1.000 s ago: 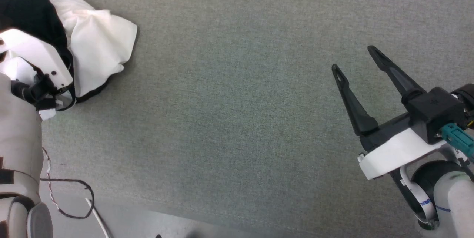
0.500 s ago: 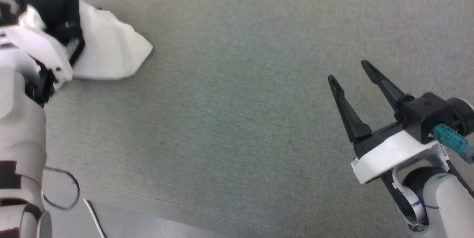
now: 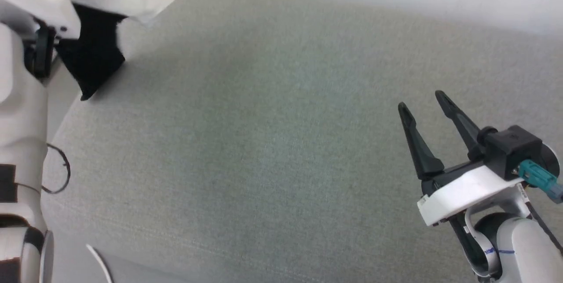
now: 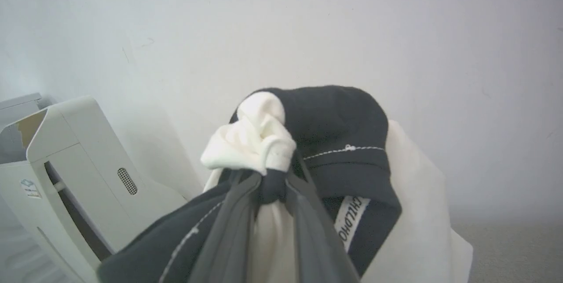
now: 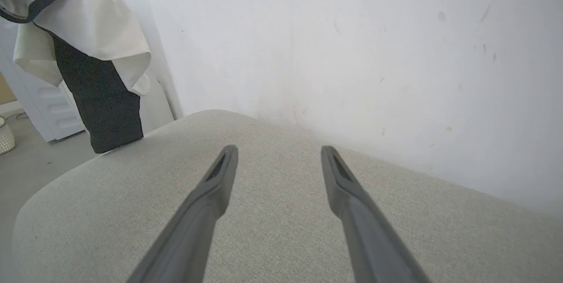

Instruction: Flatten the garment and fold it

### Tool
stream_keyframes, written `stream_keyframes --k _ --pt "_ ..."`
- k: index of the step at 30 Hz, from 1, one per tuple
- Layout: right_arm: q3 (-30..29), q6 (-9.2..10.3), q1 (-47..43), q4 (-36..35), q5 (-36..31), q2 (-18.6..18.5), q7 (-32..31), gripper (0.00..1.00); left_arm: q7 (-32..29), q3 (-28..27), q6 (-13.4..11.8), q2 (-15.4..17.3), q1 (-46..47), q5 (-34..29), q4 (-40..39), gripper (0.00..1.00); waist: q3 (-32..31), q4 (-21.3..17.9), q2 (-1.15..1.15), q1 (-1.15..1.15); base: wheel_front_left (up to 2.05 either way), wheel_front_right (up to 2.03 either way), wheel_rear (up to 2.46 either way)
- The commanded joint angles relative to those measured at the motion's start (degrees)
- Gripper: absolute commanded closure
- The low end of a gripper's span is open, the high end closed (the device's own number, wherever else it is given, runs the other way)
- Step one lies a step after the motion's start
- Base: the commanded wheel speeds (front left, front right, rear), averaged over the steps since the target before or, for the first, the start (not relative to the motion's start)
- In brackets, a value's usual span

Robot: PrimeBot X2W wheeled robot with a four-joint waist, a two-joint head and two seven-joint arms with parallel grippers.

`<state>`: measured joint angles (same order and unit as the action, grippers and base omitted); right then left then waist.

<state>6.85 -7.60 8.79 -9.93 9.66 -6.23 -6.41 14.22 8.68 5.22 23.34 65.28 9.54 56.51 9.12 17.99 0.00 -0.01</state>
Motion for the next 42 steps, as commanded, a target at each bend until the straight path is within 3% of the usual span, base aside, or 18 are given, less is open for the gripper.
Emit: stream_keyframes --k 1,9,17,22,29,33,37,38,39,40,42 --pt "-0.4 0.11 -0.7 0.2 0.0 0.3 0.5 0.00 0.5 0.4 0.5 -0.5 0.9 -0.3 -1.2 1.00 -3.1 -1.5 0.00 0.01 0.00 0.00 0.00" --pt "-1.8 0.11 -3.2 0.5 -1.2 1.6 1.8 0.00 0.3 2.2 1.6 -3.4 -1.4 1.6 -7.8 1.00 -6.9 -8.1 0.00 0.01 0.00 0.00 0.00" --pt "-2.0 0.11 -5.2 0.2 -2.7 2.2 2.5 0.00 -7.5 4.4 1.8 -9.7 -7.8 6.2 -16.9 1.00 -8.4 -16.3 0.00 0.01 0.00 0.00 0.00" --pt "-2.1 0.11 -5.9 -0.1 -3.7 2.5 2.7 0.00 -13.7 5.3 -0.9 -14.2 -16.2 8.8 -25.8 1.00 -7.8 -20.4 0.00 0.01 0.00 0.00 0.00" --pt "-2.4 0.11 -7.2 -0.1 -4.6 2.9 3.2 0.00 -20.2 7.7 -7.6 -18.2 -38.2 11.5 -38.1 1.00 -6.6 -23.6 0.00 0.01 0.00 0.00 0.00" --pt "-2.0 0.11 -7.5 0.4 -4.8 3.1 3.4 0.00 -22.6 11.9 -10.7 -18.7 -52.5 10.5 -44.0 1.00 -5.8 -24.0 0.00 0.01 0.00 0.00 0.00" --pt "-1.8 0.11 -7.3 1.0 -4.8 3.2 3.6 0.00 -23.3 15.5 -11.1 -17.7 -61.5 9.1 -48.2 1.00 -5.5 -23.4 0.00 0.01 0.00 0.00 0.00" --pt "-1.8 0.11 -7.3 1.2 -4.8 3.2 3.6 0.00 -23.5 16.1 -11.1 -17.3 -62.8 8.9 -48.8 0.88 -5.5 -23.2 0.00 0.01 0.00 0.00 0.00" --pt "-1.7 0.11 -7.2 1.4 -4.7 3.2 3.6 0.00 -23.6 16.3 -11.3 -17.1 -63.7 8.8 -49.4 0.56 -5.6 -23.0 0.00 0.01 0.00 0.00 0.00" --pt "-1.6 0.11 -7.1 1.6 -4.7 3.2 3.6 0.00 -23.5 16.3 -11.6 -17.1 -64.4 8.8 -50.2 0.00 -5.8 -22.8 0.00 0.01 0.00 0.00 0.00" --pt "-1.6 0.11 -6.9 1.9 -4.6 3.3 3.6 0.00 -22.7 16.5 -11.8 -17.0 -64.7 8.4 -52.2 0.00 -6.1 -22.3 0.00 0.01 0.00 0.00 0.00"
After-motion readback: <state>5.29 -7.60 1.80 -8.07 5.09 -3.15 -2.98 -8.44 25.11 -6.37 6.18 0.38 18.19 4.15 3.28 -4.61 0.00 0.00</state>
